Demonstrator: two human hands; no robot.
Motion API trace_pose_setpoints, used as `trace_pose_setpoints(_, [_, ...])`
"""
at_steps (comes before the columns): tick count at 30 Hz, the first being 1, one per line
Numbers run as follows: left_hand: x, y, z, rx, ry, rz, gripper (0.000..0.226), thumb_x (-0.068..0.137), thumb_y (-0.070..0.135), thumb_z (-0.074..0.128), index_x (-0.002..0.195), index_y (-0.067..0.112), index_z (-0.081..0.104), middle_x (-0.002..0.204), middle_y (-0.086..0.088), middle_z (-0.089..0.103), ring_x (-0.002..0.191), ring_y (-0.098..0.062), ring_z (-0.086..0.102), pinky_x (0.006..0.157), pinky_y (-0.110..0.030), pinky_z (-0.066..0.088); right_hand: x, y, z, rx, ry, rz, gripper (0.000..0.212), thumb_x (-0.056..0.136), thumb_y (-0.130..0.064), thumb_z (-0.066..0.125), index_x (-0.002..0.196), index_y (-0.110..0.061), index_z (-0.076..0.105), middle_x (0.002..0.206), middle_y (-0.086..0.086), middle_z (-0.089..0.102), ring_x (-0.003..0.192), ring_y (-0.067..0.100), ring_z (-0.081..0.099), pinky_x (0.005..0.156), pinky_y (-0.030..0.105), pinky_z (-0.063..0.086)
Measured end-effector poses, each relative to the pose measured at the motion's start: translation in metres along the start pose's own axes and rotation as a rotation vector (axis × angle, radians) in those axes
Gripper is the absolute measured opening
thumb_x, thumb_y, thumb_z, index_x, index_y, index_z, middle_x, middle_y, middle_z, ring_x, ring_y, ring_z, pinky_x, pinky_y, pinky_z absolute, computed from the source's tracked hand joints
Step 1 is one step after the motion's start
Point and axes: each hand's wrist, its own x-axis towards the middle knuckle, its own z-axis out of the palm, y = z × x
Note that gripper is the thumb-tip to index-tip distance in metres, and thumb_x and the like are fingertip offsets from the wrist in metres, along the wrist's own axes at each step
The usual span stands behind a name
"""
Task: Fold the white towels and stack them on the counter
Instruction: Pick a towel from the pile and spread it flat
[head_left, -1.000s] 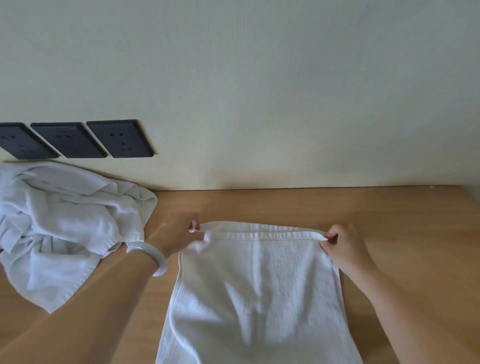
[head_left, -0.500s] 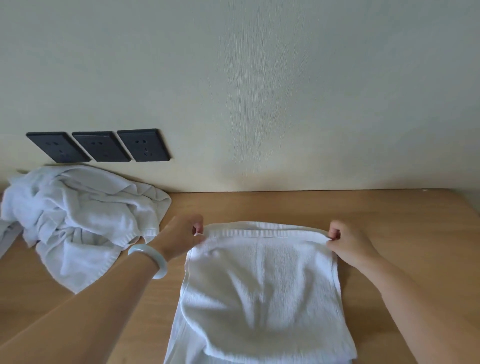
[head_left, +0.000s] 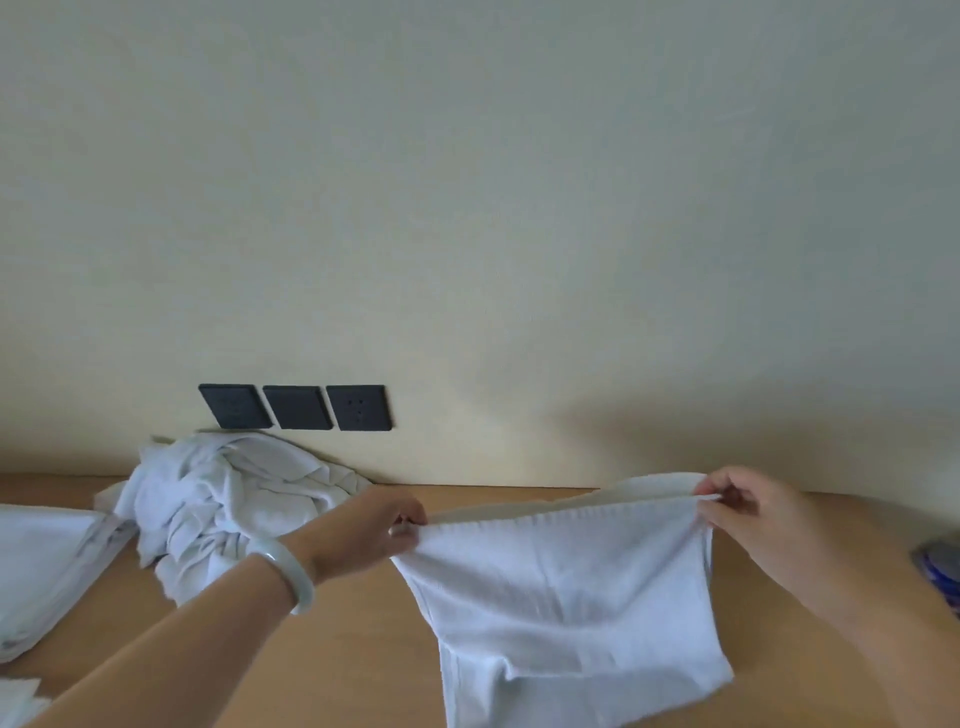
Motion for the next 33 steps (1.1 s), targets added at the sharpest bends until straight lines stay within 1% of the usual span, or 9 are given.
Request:
trace_pose_setpoints(3, [-0.01, 0.011, -0.011, 0.033, 0.071, -0.002, 0.011, 0.095, 0.025, 0.058, 0.097, 0.017, 0.066, 0.083, 0.017, 0.051, 0.073, 0.002, 0.046, 0.066, -0.008, 0.036, -0.005, -0.031, -0.018, -0.033, 0.025, -0.113, 0.03, 0.082, -0.005, 0.071, 0.081, -0.034, 0.063, 0.078, -0.005, 0.065, 0.077, 0.022, 0.061, 0.071, 0.025, 0.043])
trace_pose_setpoints(9, [-0.025, 0.026, -0.04, 0.172, 0.264, 0.101, 0.032, 0.097, 0.041, 0.051, 0.094, 0.013, 0.065, 0.084, 0.011, 0.046, 0.077, -0.005, 0.045, 0.067, -0.014, 0.032, -0.008, -0.094, -0.058, -0.058, 0.16, -0.309, 0.029, 0.082, -0.003, 0.071, 0.077, -0.03, 0.06, 0.08, -0.013, 0.066, 0.074, 0.002, 0.059, 0.067, 0.005, 0.038])
trace_pose_setpoints(12, [-0.028, 0.031, -0.056, 0.122, 0.319, 0.137, 0.036, 0.095, 0.04, 0.054, 0.078, 0.009, 0.061, 0.073, 0.013, 0.041, 0.063, 0.003, 0.038, 0.06, -0.012, 0.03, -0.007, -0.108, -0.074, -0.025, 0.182, -0.327, 0.031, 0.082, -0.002, 0.07, 0.076, -0.031, 0.062, 0.077, -0.014, 0.066, 0.071, -0.001, 0.059, 0.066, 0.004, 0.037])
trace_pose_setpoints(15, [-0.029, 0.034, -0.066, 0.071, 0.345, 0.138, 0.042, 0.092, 0.045, 0.058, 0.069, 0.01, 0.055, 0.069, 0.013, 0.04, 0.058, 0.0, 0.038, 0.056, -0.013, 0.029, -0.006, -0.112, -0.085, 0.006, 0.178, -0.323, 0.027, 0.084, -0.004, 0.069, 0.076, -0.029, 0.063, 0.075, -0.013, 0.067, 0.07, 0.0, 0.059, 0.063, 0.004, 0.036])
trace_pose_setpoints(20, [-0.04, 0.037, -0.072, 0.057, 0.381, 0.147, 0.052, 0.078, 0.073, 0.046, 0.057, 0.027, 0.034, 0.063, 0.013, 0.036, 0.063, 0.001, 0.043, 0.055, -0.015, 0.029, -0.001, -0.103, -0.092, 0.053, 0.24, -0.266, 0.015, 0.08, -0.016, 0.073, 0.081, -0.029, 0.066, 0.078, -0.004, 0.07, 0.072, 0.006, 0.059, 0.066, 0.007, 0.038])
trace_pose_setpoints(24, [-0.045, 0.03, -0.078, 0.041, 0.405, 0.181, 0.039, 0.088, 0.054, 0.055, 0.072, 0.018, 0.056, 0.073, 0.019, 0.041, 0.074, 0.008, 0.046, 0.063, -0.015, 0.033, -0.001, -0.096, -0.091, 0.08, 0.255, -0.217, 0.025, 0.082, 0.0, 0.07, 0.08, -0.025, 0.066, 0.075, -0.001, 0.07, 0.066, 0.005, 0.058, 0.061, 0.007, 0.038])
trace_pose_setpoints(27, [-0.049, 0.03, -0.089, -0.058, 0.488, 0.125, 0.025, 0.086, 0.03, 0.072, 0.074, 0.011, 0.061, 0.074, 0.01, 0.053, 0.074, -0.006, 0.051, 0.061, -0.022, 0.041, -0.001, -0.091, -0.089, 0.094, 0.252, -0.173, 0.026, 0.079, 0.001, 0.073, 0.075, -0.024, 0.067, 0.075, -0.002, 0.071, 0.065, 0.002, 0.059, 0.063, 0.009, 0.041])
trace_pose_setpoints(29, [-0.053, 0.033, -0.101, -0.127, 0.531, 0.069, 0.02, 0.082, 0.026, 0.077, 0.072, 0.013, 0.064, 0.07, 0.006, 0.058, 0.072, -0.015, 0.053, 0.064, -0.028, 0.045, -0.001, -0.086, -0.087, 0.081, 0.24, -0.14, 0.025, 0.078, -0.002, 0.075, 0.071, -0.024, 0.067, 0.074, -0.003, 0.072, 0.066, 0.002, 0.061, 0.065, 0.011, 0.042])
trace_pose_setpoints(33, [-0.061, 0.037, -0.128, -0.179, 0.521, 0.013, 0.018, 0.082, 0.024, 0.077, 0.069, 0.023, 0.065, 0.07, 0.012, 0.063, 0.068, -0.01, 0.058, 0.062, -0.021, 0.046, -0.003, -0.086, -0.081, 0.116, 0.212, -0.095, 0.021, 0.079, -0.003, 0.074, 0.067, -0.017, 0.066, 0.07, 0.0, 0.073, 0.065, 0.007, 0.061, 0.066, 0.019, 0.042])
